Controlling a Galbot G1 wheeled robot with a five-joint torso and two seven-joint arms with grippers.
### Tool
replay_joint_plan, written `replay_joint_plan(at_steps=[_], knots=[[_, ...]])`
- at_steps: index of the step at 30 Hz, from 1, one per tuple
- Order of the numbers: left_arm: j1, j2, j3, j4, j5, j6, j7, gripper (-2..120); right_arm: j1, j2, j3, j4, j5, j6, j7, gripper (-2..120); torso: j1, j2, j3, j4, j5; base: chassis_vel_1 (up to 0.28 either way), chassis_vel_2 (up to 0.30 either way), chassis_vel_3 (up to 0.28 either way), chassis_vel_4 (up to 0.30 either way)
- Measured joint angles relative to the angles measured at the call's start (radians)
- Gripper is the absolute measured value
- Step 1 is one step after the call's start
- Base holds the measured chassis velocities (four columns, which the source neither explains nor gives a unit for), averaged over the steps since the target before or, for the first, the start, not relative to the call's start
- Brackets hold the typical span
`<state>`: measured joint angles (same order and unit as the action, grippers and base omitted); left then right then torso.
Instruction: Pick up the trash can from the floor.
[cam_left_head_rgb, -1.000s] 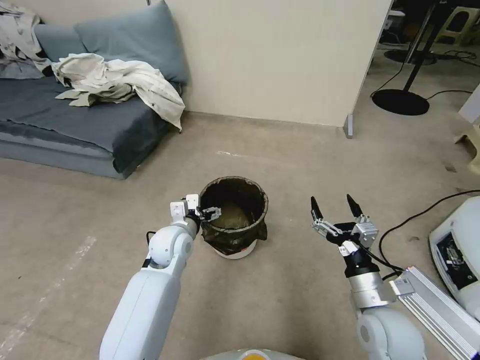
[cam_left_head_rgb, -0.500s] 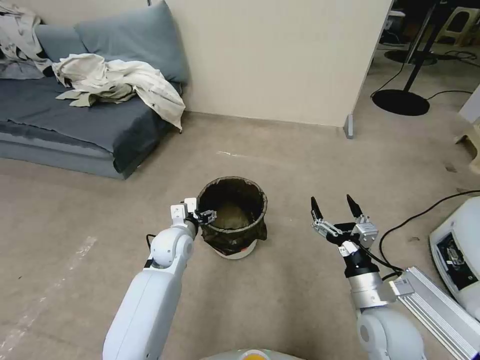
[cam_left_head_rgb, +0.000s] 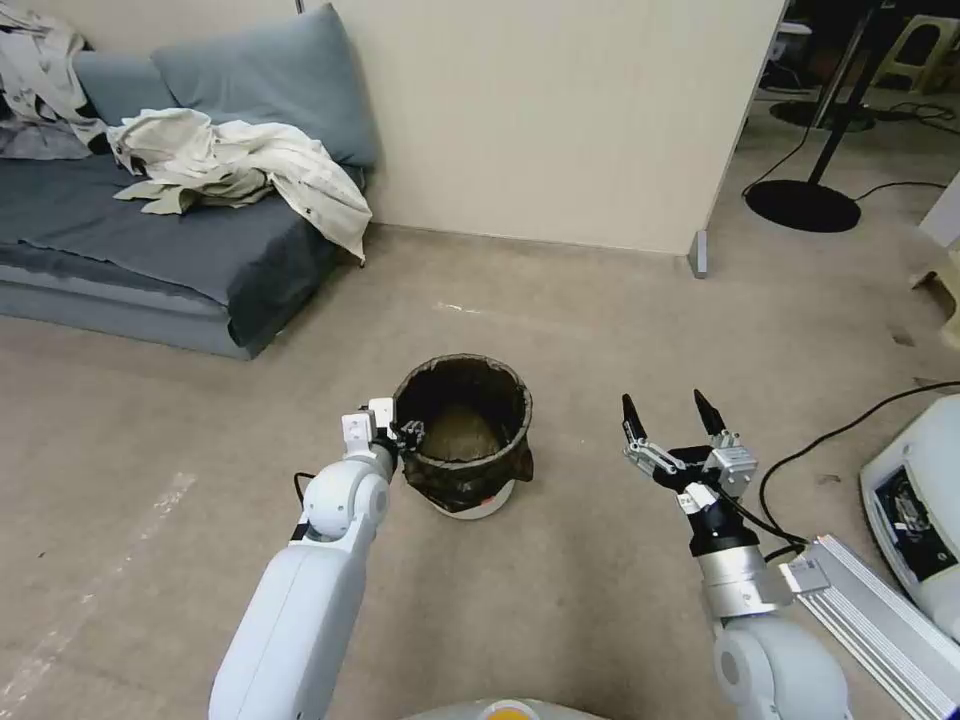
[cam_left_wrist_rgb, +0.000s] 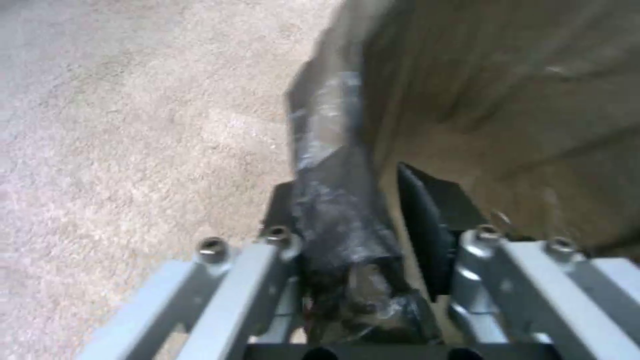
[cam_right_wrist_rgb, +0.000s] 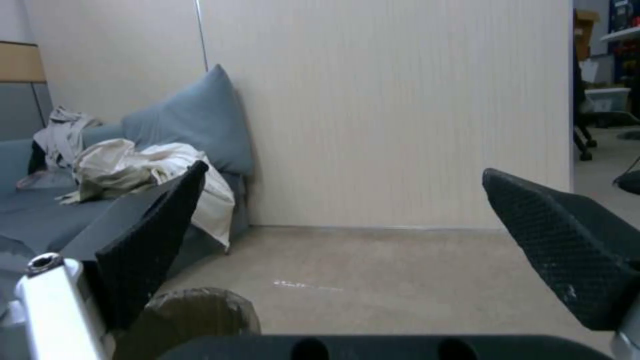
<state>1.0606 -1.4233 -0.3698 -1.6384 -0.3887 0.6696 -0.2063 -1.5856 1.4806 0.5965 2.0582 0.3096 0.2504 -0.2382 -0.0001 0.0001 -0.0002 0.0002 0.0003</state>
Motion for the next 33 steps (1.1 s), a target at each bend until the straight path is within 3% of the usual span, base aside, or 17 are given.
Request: replay_joint_plan(at_steps=[6, 21, 33], knots=[[0.004, 0.001, -0.010, -0.006, -0.003, 0.000, 0.000, 6, 0.002, 0.000, -0.001, -0.001, 0.000, 0.000, -0.002, 100, 0.000, 0.000, 0.000, -0.0004, -0.0006, 0.000, 0.000, 0.000, 0.000], [0.022, -0.006, -0.047, -0.040, -0.025, -0.012, -0.018, 5, 0.002, -0.002, -0.003, -0.004, 0.001, 0.002, -0.007, 100, 0.000, 0.000, 0.001, -0.0006, -0.0012, 0.000, 0.000, 0.000, 0.000], [0.083, 0.011, -0.093, -0.231, -0.125, -0.003, -0.035, 3, 0.000, -0.003, -0.006, 0.002, 0.001, 0.002, -0.009, 100, 0.000, 0.000, 0.000, -0.0002, -0.0003, 0.000, 0.000, 0.000, 0.000]])
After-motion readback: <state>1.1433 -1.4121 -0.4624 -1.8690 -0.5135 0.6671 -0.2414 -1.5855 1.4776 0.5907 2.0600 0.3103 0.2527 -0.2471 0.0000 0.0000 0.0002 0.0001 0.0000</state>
